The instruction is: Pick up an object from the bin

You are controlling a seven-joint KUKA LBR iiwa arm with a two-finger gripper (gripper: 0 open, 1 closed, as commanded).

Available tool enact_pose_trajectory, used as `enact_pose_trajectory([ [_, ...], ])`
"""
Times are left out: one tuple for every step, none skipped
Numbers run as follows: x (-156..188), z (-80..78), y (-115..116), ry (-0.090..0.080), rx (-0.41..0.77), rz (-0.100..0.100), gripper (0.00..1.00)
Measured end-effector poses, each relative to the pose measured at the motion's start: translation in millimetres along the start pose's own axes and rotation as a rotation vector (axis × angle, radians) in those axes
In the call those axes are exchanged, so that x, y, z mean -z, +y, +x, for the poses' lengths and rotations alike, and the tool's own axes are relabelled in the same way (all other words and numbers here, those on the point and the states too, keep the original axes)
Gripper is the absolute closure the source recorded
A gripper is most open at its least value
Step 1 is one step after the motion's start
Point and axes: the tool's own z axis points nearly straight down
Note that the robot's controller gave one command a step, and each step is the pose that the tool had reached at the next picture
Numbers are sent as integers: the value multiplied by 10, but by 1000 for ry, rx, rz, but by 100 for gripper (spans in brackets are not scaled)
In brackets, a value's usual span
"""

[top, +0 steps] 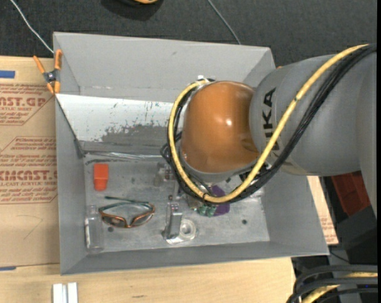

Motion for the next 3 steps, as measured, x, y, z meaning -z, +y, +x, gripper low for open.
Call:
enact_pose_trajectory([
  [-845,-372,-62,10,177,1,0],
  [-985,-27,193,1,253,-2,0],
  [-1244,-203,217,9,-7,0,0],
])
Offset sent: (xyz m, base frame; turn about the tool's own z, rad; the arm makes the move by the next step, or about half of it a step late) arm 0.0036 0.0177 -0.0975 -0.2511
